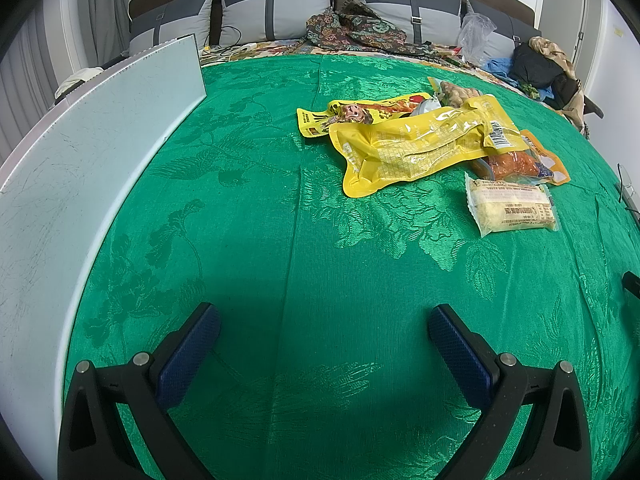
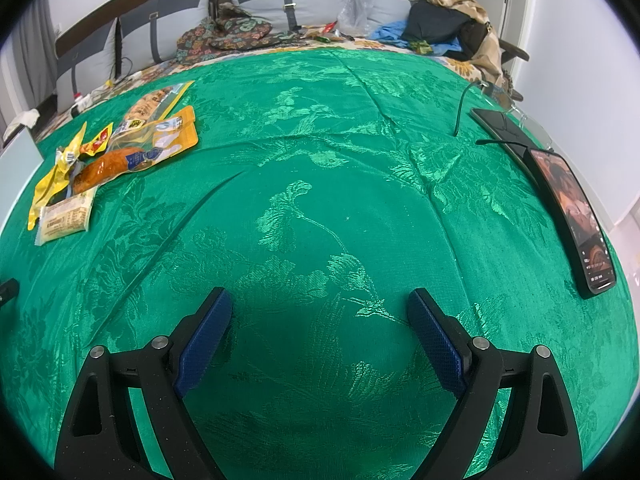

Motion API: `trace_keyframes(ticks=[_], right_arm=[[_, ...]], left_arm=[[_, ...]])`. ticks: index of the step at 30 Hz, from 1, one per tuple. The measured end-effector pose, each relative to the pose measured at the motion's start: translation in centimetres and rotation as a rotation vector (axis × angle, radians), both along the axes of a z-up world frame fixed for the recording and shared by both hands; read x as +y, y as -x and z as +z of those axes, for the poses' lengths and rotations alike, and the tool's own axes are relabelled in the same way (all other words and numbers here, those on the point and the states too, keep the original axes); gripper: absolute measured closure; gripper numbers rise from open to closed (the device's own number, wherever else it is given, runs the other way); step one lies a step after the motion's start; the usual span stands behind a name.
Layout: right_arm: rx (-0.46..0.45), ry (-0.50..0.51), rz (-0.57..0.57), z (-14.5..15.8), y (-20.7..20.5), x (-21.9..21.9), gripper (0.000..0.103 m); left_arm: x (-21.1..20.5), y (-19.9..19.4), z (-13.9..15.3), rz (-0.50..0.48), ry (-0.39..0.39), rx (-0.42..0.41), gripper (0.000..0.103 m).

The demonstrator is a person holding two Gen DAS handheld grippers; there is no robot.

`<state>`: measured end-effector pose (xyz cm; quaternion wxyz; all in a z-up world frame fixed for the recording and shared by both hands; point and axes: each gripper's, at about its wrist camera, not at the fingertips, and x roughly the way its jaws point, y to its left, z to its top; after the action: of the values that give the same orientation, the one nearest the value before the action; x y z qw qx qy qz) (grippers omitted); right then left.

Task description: Organize snacks

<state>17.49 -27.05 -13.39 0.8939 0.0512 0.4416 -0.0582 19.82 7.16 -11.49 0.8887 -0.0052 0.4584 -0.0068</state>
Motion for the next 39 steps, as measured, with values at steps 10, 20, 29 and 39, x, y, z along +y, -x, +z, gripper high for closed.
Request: trace_keyframes(ticks=[10,20,29,39], right_arm=[[0.000,0.000,0.000,-0.03,-0.02,0.02,0.011],[0.000,0.000,0.000,-0.03,-0.02,0.00,0.011],[-0.001,-0.001,0.000,-0.04,-0.02,-0.01,0.011],[-0.001,-0.001,0.000,-0.05,-0.04,-0.02,0.011]], left_arm=[[0.07,0.00,-0.08,0.000,0.000,0.000,0.000],[0.06,0.01,-0.09,0.000,0.000,0.001,0.000],[0.06,0.01,-0.09,0.000,0.000,0.001,0.000],[-0.09,0.05,0.05,0.000,0.000,0.001,0.000]])
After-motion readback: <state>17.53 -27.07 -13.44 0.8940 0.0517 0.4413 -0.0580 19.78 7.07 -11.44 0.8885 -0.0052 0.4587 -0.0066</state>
